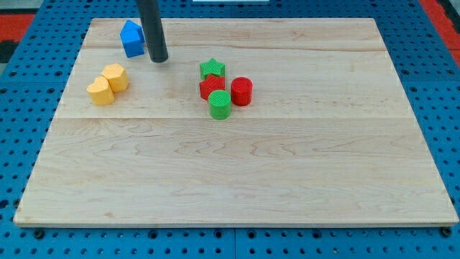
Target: Separate the blue cube from the blue triangle
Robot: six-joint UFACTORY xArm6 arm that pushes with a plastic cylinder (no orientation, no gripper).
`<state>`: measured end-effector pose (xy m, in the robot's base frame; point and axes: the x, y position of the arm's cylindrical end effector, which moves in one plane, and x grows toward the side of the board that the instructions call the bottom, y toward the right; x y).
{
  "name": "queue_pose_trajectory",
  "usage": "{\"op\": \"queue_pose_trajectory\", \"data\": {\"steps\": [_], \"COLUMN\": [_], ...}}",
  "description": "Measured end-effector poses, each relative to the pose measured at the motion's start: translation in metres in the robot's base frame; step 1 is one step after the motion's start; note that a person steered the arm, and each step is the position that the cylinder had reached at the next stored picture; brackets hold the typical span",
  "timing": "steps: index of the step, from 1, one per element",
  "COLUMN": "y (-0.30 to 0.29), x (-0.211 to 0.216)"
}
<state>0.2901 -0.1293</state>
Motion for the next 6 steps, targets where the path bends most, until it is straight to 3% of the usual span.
{"op": "queue_pose_trajectory", "data": {"steps": [2,6], "y": [-0.029,-0.037], "x": [-0.069,-0.007]}}
